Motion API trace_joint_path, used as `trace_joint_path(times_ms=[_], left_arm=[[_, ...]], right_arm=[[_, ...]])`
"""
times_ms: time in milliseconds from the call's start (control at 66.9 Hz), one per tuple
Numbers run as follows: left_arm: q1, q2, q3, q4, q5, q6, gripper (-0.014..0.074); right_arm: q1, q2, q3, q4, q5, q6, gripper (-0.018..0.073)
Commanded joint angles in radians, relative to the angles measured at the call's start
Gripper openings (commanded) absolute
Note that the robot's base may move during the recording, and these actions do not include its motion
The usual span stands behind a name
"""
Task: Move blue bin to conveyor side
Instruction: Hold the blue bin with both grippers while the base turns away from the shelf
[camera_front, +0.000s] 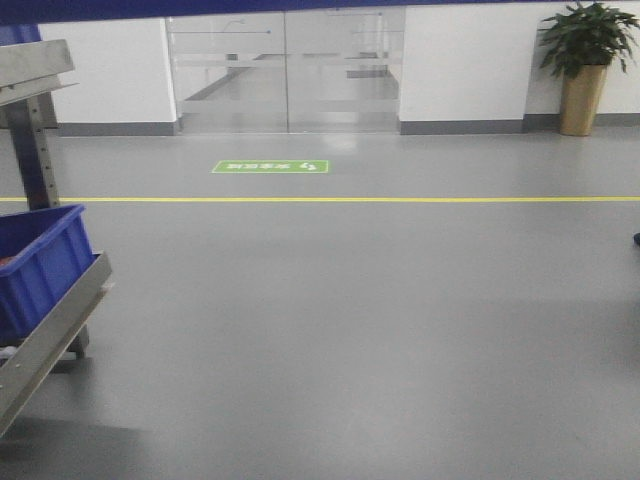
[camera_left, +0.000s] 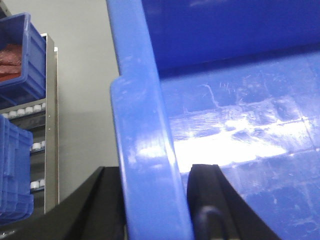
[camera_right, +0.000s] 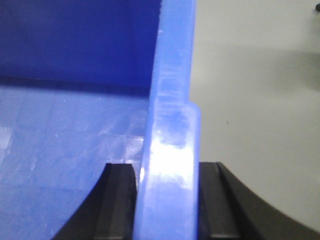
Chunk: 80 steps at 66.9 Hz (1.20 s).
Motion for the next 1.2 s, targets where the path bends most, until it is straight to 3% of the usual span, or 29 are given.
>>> trace_joint_path(times_ms=[0,1181], left_arm=[[-0.016,-0.014,-0.016,-0.050,-0.094,0.020,-0.0017],[-0.016,-0.014,-0.016,-0.050,-0.094,0.020,-0.0017]], right_arm=[[0.005,-0.014,-0.012,0.021,-0.098,-0.019,-0.0079],[0.005,-0.014,-0.012,0.021,-0.098,-0.019,-0.0079]])
